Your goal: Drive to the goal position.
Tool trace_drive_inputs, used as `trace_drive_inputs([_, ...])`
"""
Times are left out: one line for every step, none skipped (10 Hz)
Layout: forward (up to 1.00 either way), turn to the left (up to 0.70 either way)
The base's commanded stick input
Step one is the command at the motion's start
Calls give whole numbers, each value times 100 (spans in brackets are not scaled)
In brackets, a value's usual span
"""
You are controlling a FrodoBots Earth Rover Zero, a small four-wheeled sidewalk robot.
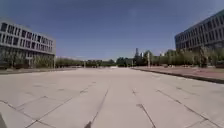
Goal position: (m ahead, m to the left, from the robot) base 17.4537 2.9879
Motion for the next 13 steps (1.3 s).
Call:
trace_drive_inputs([70, 0])
trace_drive_inputs([70, 0])
trace_drive_inputs([70, 0])
trace_drive_inputs([70, 0])
trace_drive_inputs([70, 0])
trace_drive_inputs([70, 0])
trace_drive_inputs([70, 0])
trace_drive_inputs([70, 0])
trace_drive_inputs([70, 0])
trace_drive_inputs([70, 0])
trace_drive_inputs([70, 0])
trace_drive_inputs([70, 0])
trace_drive_inputs([70, 0])
